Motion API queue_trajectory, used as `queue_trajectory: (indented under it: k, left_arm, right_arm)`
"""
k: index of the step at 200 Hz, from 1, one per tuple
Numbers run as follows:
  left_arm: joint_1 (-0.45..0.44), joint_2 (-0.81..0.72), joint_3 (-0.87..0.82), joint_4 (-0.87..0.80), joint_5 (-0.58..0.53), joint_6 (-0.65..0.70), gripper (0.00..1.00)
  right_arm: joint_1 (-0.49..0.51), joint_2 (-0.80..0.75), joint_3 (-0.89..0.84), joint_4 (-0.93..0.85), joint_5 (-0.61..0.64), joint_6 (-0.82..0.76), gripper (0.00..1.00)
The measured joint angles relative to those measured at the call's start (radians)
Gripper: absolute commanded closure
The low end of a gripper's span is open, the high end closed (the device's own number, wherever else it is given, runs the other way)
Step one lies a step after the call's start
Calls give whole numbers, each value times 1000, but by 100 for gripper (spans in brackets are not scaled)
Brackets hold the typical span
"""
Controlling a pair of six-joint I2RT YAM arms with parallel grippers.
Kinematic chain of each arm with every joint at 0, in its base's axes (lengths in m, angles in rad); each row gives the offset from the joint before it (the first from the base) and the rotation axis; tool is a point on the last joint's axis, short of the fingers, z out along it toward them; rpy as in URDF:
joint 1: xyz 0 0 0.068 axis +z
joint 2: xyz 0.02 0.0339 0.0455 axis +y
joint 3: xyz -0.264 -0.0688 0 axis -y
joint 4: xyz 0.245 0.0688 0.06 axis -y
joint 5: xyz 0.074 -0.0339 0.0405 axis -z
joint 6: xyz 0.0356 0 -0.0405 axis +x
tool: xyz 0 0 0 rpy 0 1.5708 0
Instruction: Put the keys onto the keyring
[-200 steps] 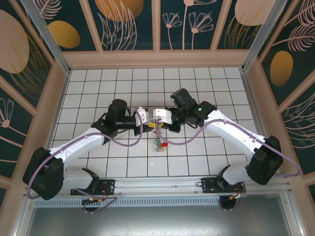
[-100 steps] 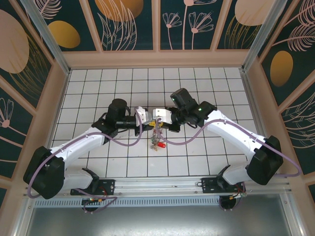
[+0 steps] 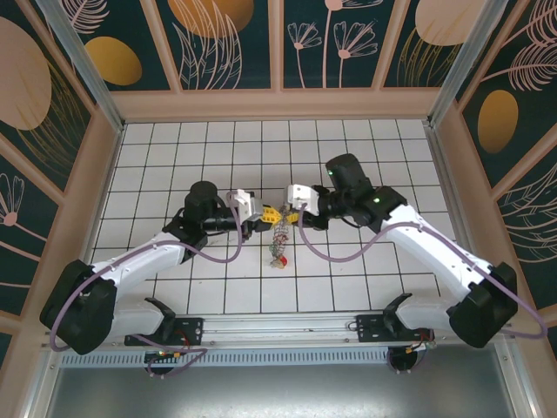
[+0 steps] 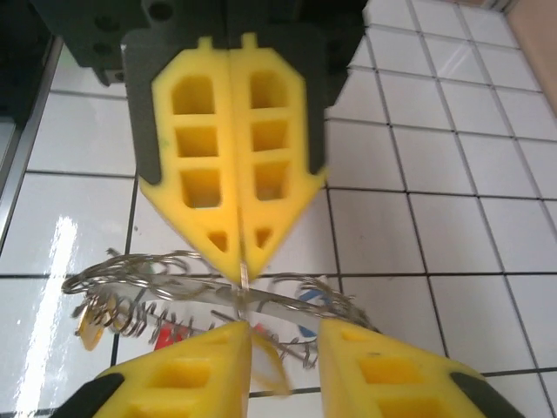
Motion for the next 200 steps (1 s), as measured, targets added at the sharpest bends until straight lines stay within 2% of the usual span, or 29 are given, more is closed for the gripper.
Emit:
queue_trajectory:
  k: [38,71,143,200]
  left_arm:
    - [0,10,-30,185,45,-144,100]
    - [0,11,-30,269,61,-206,100]
    - [0,15,-30,283,79,-227,100]
    - [0,34,-30,283,79,-227,100]
  right_arm:
    - [-51,-44,-16,43,-70,19,75]
    - [-52,-44,-17,43,-119,31,66]
    - [-56,-34,-17,24,-188,37,68]
    - [-69,-23,-15,-29,-217,39,62]
